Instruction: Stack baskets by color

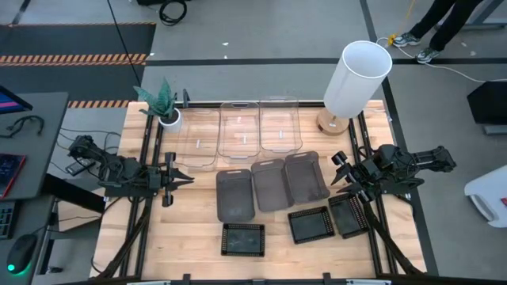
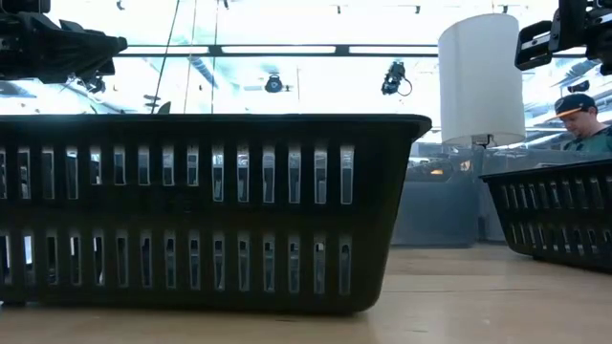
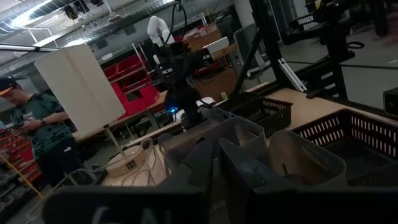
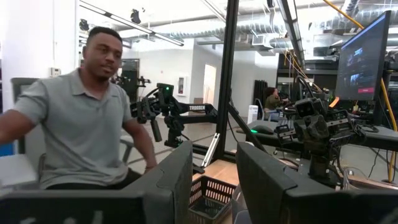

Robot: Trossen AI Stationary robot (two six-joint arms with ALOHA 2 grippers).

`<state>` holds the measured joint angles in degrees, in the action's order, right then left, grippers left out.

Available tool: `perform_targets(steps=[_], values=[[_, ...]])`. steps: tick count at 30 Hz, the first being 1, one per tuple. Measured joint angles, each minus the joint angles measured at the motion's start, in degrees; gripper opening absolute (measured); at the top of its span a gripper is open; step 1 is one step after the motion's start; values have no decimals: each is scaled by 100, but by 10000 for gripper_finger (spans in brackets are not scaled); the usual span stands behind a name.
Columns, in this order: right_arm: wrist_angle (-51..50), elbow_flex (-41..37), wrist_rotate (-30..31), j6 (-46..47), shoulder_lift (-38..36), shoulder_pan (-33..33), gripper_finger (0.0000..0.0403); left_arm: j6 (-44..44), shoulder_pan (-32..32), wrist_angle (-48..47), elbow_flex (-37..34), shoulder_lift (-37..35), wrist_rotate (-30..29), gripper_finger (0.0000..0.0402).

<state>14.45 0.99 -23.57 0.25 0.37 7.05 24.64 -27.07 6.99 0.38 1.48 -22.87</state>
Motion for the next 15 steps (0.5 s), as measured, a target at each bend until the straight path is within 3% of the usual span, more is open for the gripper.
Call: perform_targets(steps=[5, 9, 15], values=[[190, -2, 185, -196, 1, 2, 130, -2, -2, 0, -2, 1, 2, 26], [565, -2, 712, -264, -1, 2, 130, -2, -2, 2, -1, 1, 1, 30], [1268, -2, 1759, 349, -1, -5, 130, -2, 0, 2, -2, 2, 2, 33]])
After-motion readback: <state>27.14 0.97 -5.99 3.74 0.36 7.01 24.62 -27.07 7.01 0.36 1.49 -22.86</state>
